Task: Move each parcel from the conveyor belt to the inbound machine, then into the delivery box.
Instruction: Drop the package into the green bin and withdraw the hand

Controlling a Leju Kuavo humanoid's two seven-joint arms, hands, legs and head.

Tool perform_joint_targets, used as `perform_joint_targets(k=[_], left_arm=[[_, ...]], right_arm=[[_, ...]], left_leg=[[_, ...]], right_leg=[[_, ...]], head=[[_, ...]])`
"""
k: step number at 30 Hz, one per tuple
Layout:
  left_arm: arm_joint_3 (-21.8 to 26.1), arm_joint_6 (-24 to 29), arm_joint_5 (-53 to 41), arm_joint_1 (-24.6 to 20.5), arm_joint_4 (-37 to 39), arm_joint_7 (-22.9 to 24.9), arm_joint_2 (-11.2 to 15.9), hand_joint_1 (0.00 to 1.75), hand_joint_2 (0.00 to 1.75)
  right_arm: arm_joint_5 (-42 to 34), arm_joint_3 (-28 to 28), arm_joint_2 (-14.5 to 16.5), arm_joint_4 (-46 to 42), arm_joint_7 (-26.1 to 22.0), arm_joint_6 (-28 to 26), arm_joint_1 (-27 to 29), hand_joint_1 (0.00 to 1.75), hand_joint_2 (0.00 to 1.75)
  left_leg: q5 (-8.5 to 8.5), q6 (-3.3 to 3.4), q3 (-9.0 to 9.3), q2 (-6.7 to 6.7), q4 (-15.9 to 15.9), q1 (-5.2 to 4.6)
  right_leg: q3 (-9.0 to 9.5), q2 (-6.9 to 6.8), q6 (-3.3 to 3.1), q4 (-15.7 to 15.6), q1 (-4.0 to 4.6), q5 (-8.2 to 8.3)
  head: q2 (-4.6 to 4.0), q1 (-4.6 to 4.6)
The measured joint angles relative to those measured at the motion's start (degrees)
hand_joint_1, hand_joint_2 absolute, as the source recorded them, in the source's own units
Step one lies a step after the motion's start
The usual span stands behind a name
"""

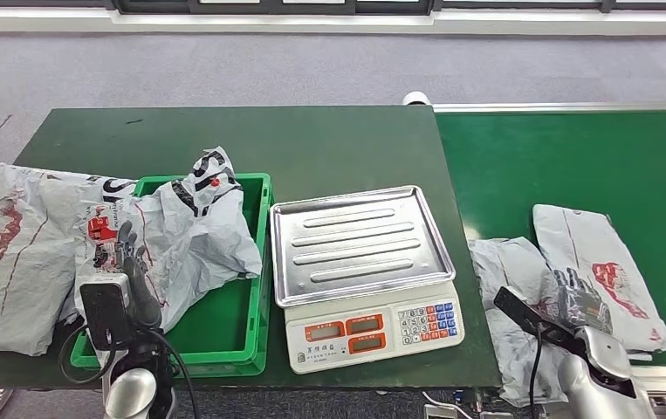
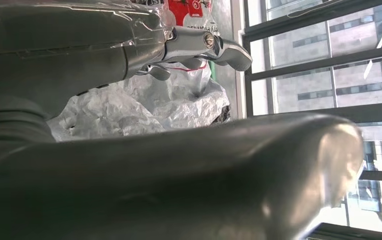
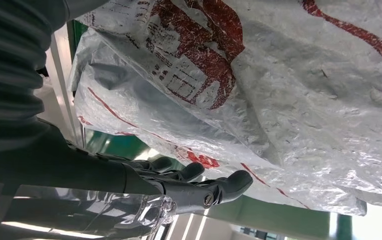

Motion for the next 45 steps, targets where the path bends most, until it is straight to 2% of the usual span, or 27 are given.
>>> perform_joint_targets(k=[7, 13, 14, 17, 18, 26, 32, 41, 45], left_arm=[[0.00, -0.18, 0.34, 0.34, -0.11, -0.22, 0.16, 0.00, 0.00], [0.00, -0.16, 0.48, 0.54, -0.17, -0.80, 0.22, 0.00, 0.00], [0.00, -0.15, 0.52, 0.62, -0.25, -0.99, 0.22, 0.00, 0.00], [0.00, -0.14, 0.62, 0.84, -0.57, -1.34, 0.22, 0.00, 0.00], [0.00, -0.14, 0.63, 0.89, -0.63, -1.38, 0.23, 0.00, 0.00], [0.00, -0.16, 0.65, 1.42, -1.11, -1.38, 0.22, 0.00, 0.00], [0.00, -0.32, 0.65, 1.66, -1.72, -1.10, 0.22, 0.00, 0.00], [0.00, -0.84, 0.61, 1.70, -1.80, -0.78, 0.22, 0.00, 0.00], [0.00, -0.88, 0.60, 1.78, -1.85, -0.71, 0.22, 0.00, 0.00]], right_arm=[[-0.55, 0.00, 0.01, 1.19, -0.61, 0.00, -0.63, 0.00, 1.75], [-3.05, 0.16, 1.68, 2.95, -5.73, -3.05, -1.70, 0.00, 1.75], [-3.43, 0.32, 2.23, 3.44, -6.60, -3.95, -2.05, 0.14, 1.75], [-4.16, 1.11, 3.53, 4.88, -8.13, -5.74, -3.06, 1.45, 1.75], [-4.30, 1.35, 3.86, 5.26, -8.36, -6.00, -3.31, 1.75, 1.75], [-6.45, 3.01, 6.22, 6.34, -11.08, -6.56, -3.35, 1.75, 1.75], [-7.96, 3.17, 6.83, 6.40, -12.70, -5.88, -2.85, 1.75, 1.75], [-8.86, 3.28, 7.08, 6.91, -12.46, -3.12, -2.05, 1.75, 1.75], [-8.62, 3.30, 7.08, 7.00, -11.54, -4.47, -1.79, 1.75, 1.75]], left_leg=[[0.00, 0.01, 0.00, 0.00, 0.02, 0.00], [0.00, 0.00, -0.02, 0.12, 0.02, 0.01], [0.00, 0.00, -0.01, 0.16, 0.02, 0.01], [0.00, 0.00, 0.00, 0.17, 0.02, 0.03], [0.01, 0.00, 0.00, 0.16, 0.02, 0.03], [0.02, -0.03, -0.03, 0.10, 0.02, 0.05], [0.00, -0.02, -0.08, 0.12, 0.01, 0.05], [-0.01, -0.05, -0.08, 0.13, 0.01, 0.05], [-0.01, -0.05, -0.08, 0.13, 0.01, 0.06]], right_leg=[[0.04, 0.00, 0.05, -0.05, 0.00, 0.04], [0.01, 0.13, 0.03, -0.05, 0.02, 0.06], [0.00, 0.16, 0.02, -0.04, 0.02, 0.07], [-0.03, 0.19, 0.01, -0.04, 0.04, 0.08], [-0.03, 0.19, 0.00, -0.04, 0.05, 0.09], [-0.05, 0.15, 0.00, -0.03, 0.05, 0.08], [-0.14, 0.18, 0.00, -0.04, 0.06, 0.08], [-0.16, 0.20, -0.04, -0.04, 0.20, 0.06], [-0.15, 0.20, -0.04, -0.04, 0.21, 0.05]], head=[[0.00, 0.00], [0.00, 0.00], [0.00, 0.00], [0.00, 0.00], [0.00, 0.00], [0.00, 0.00], [0.00, 0.00], [0.00, 0.00], [0.00, 0.00]])
